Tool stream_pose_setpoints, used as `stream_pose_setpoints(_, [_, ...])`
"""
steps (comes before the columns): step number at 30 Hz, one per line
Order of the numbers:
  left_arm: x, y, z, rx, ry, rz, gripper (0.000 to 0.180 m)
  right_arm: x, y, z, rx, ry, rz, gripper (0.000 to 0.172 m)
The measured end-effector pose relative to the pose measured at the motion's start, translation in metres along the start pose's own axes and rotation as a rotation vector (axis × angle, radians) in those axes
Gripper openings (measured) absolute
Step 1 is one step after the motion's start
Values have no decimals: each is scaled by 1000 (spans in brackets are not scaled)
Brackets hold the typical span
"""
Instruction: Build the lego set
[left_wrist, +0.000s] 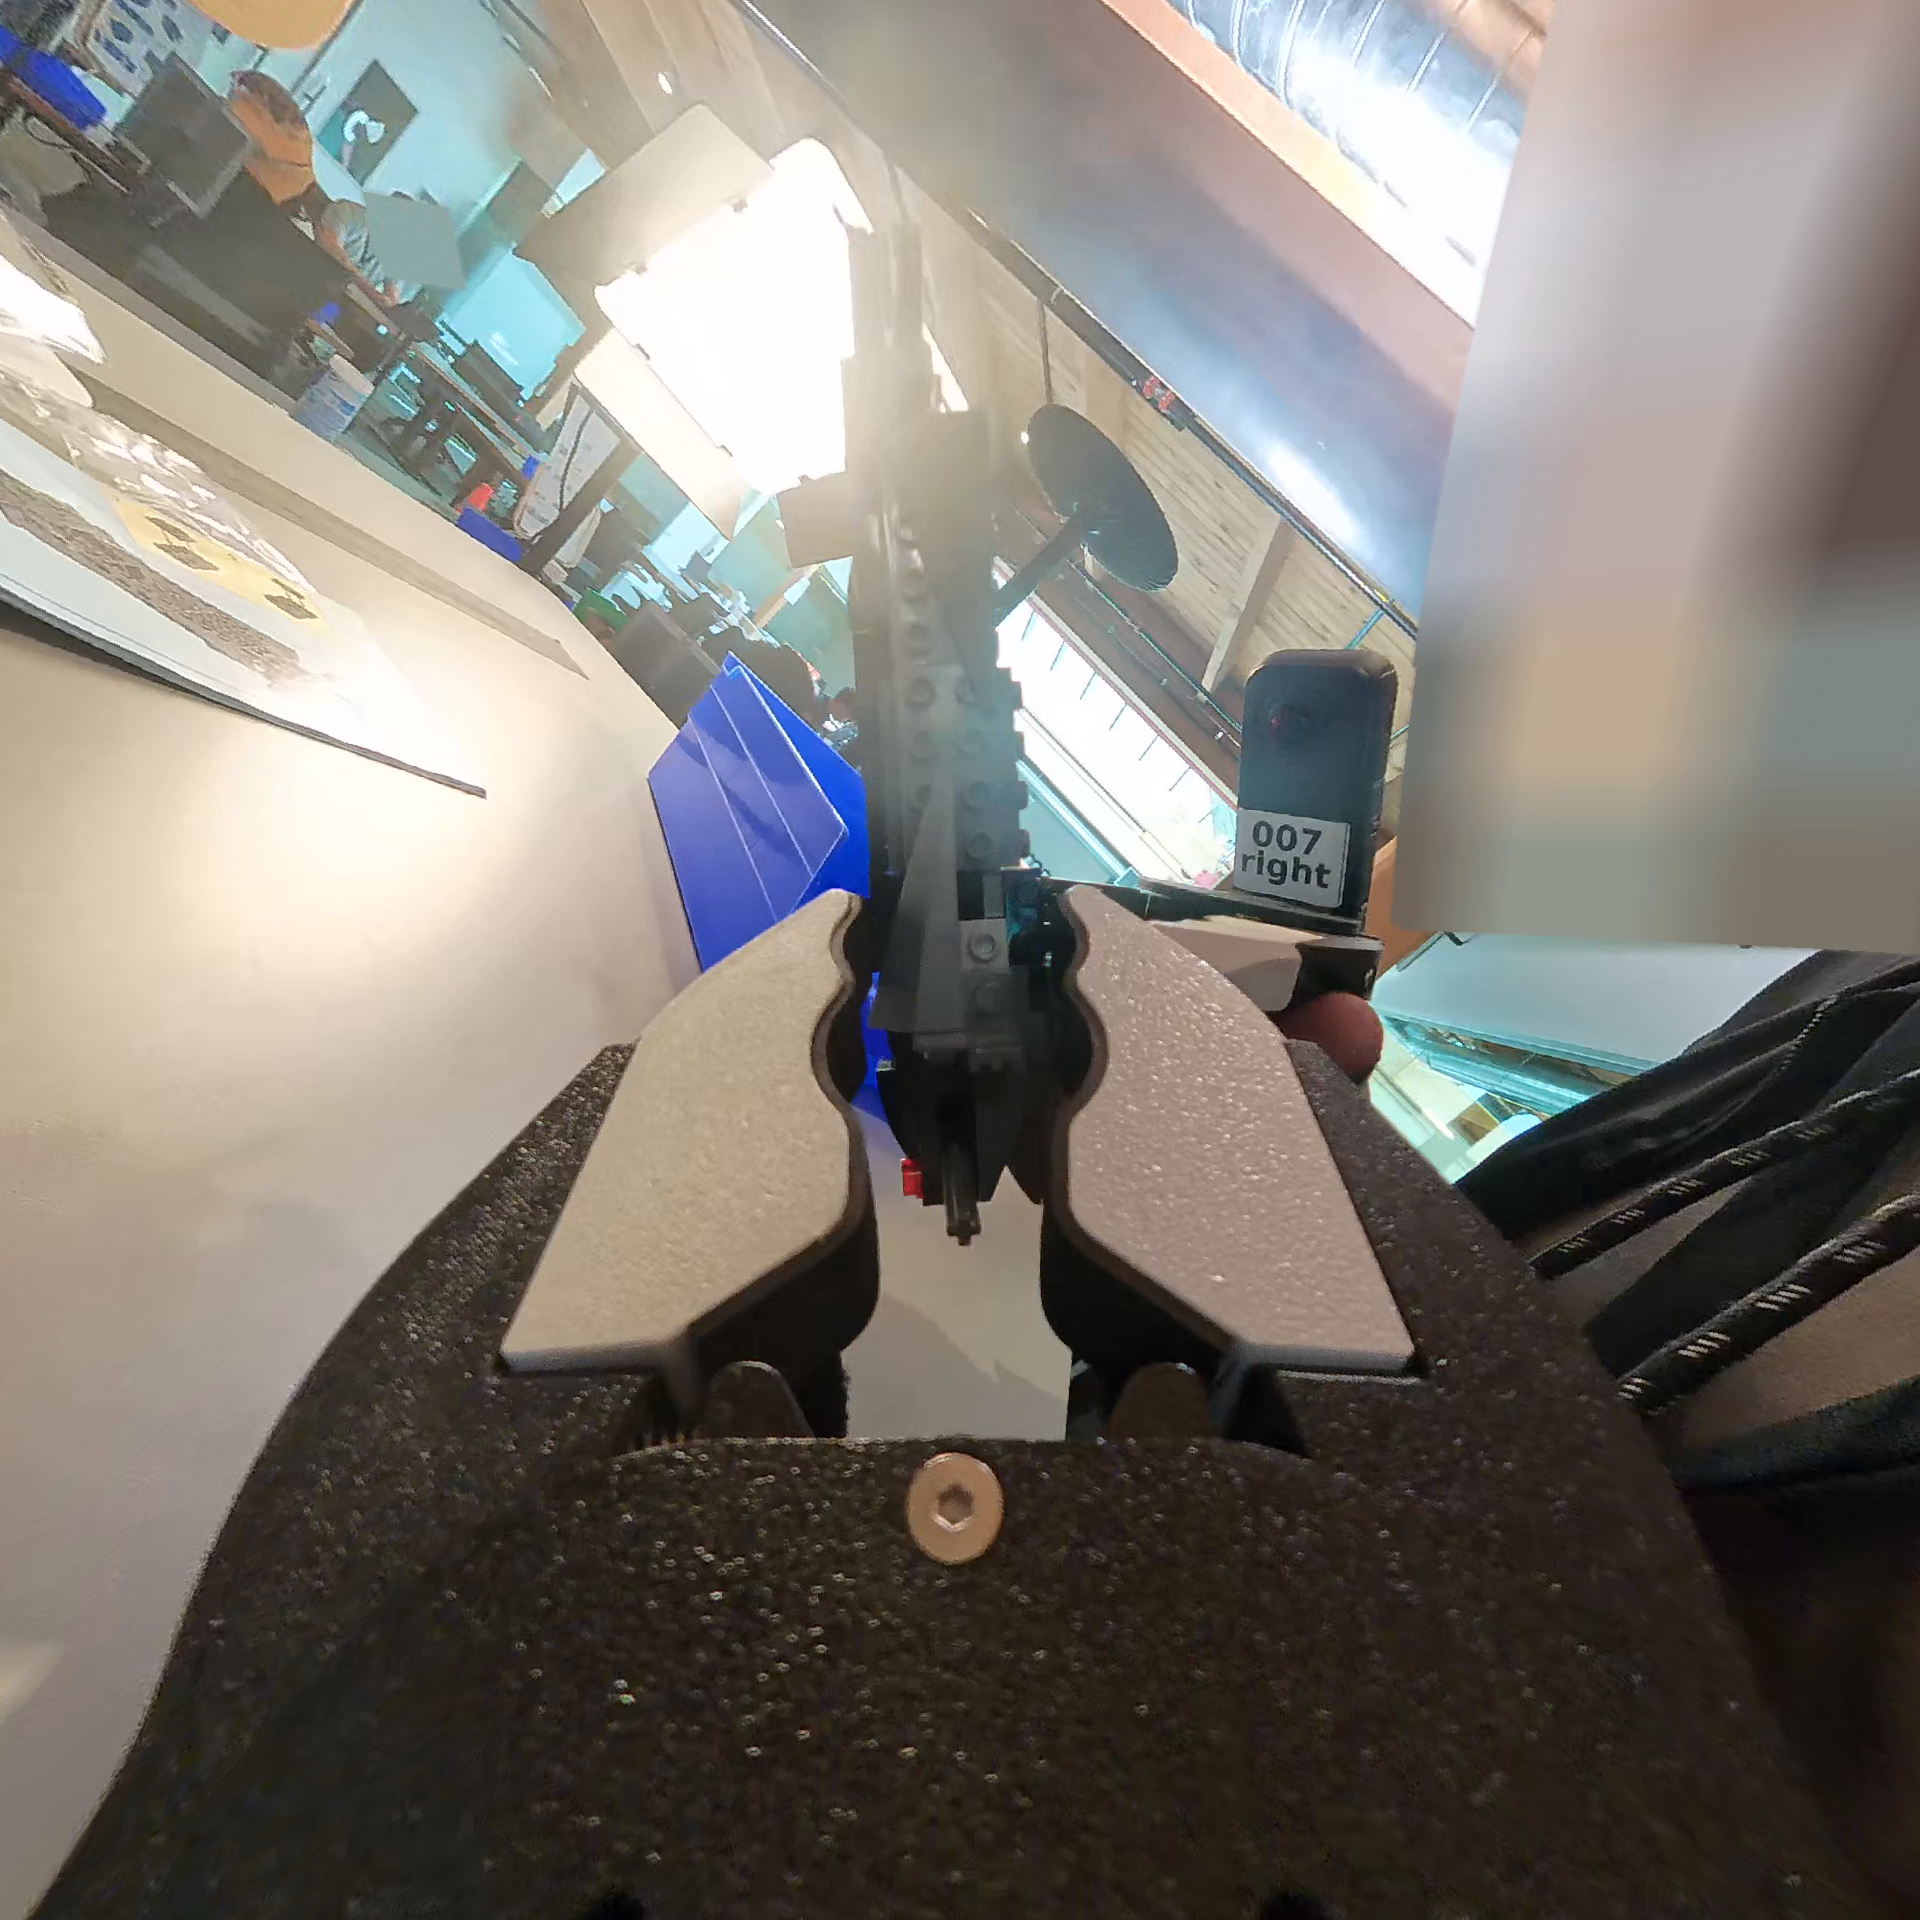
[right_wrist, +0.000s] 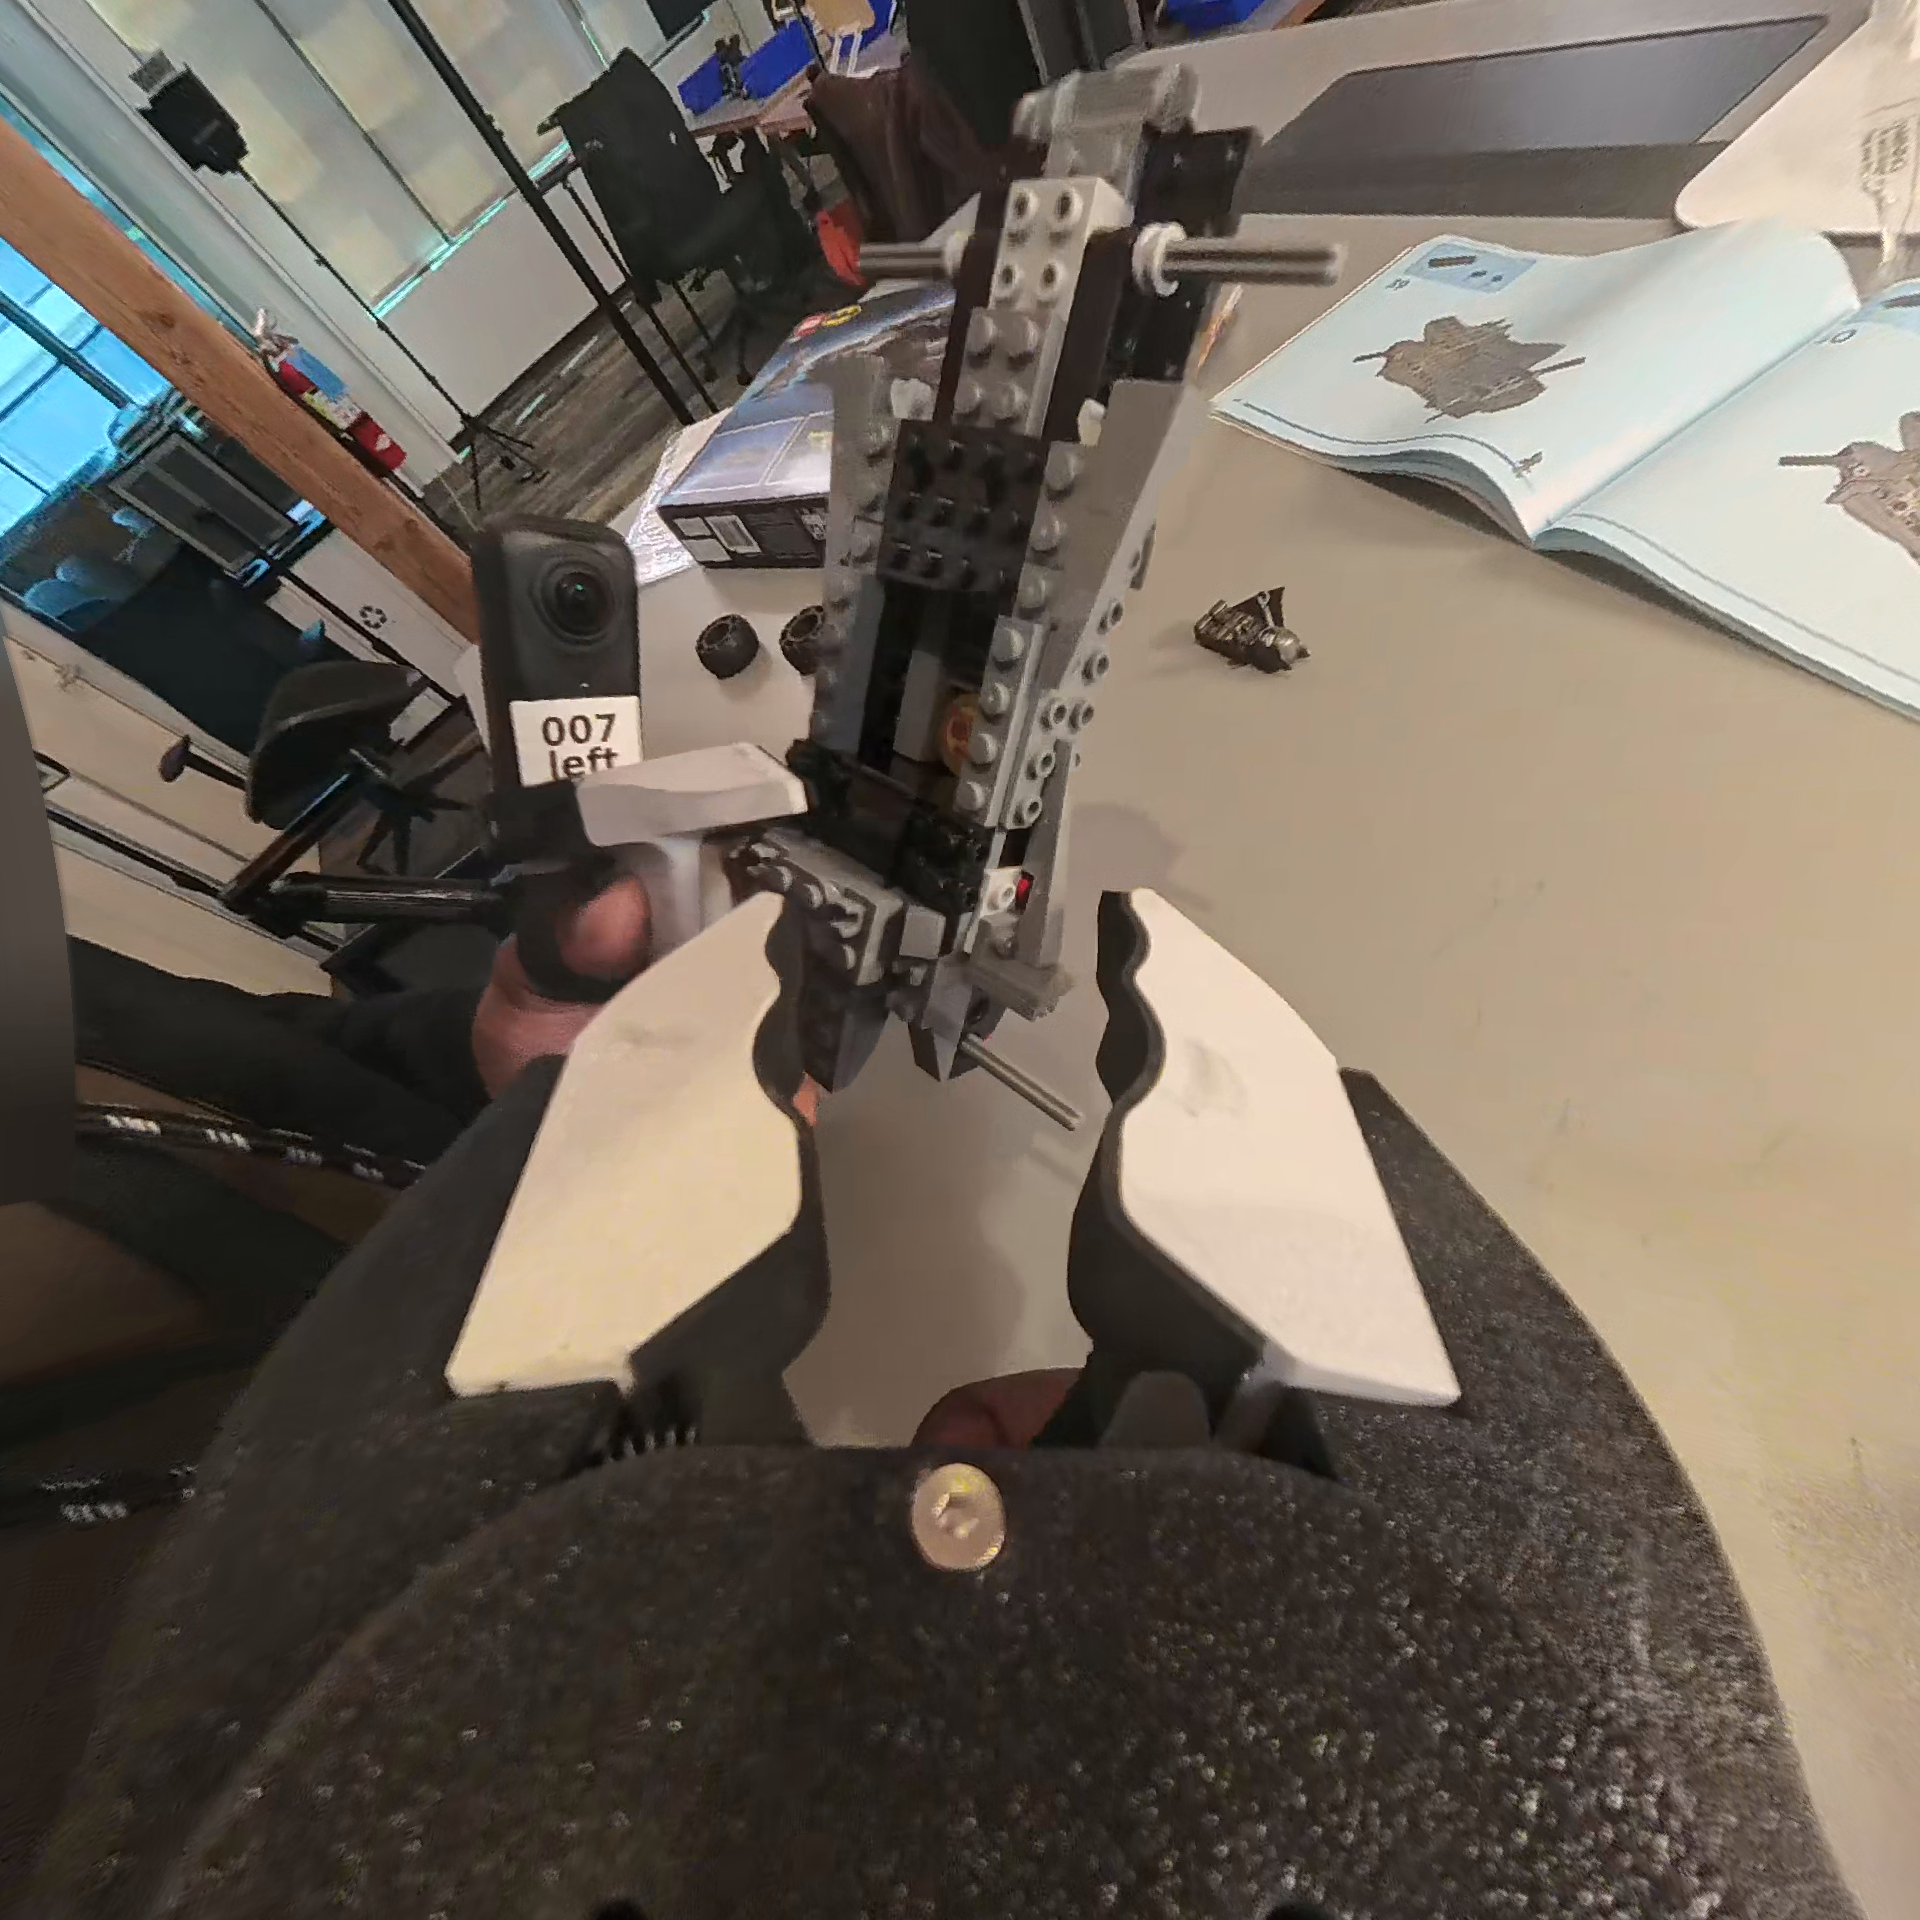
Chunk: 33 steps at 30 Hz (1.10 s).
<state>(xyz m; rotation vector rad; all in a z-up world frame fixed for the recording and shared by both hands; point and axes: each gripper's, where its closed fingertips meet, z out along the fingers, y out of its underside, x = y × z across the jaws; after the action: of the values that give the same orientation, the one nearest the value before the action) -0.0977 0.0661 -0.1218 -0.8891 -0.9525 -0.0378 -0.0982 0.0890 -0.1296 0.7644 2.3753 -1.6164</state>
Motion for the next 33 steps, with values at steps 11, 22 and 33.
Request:
stream_pose_setpoints(11, [6, 6, 2, 2, 17, -11, 33, -8, 14, -2, -34, -54, -10, 55])
stream_pose_setpoints(22, [6, 17, 8, -181, 7, -68, 34, -2, 12, -9, -17, -51, -79, 55])
stream_pose_setpoints(33, [3, 32, 8, -477, -85, -164, 35, -5, 6, -8, 1, -35, -128, 55])
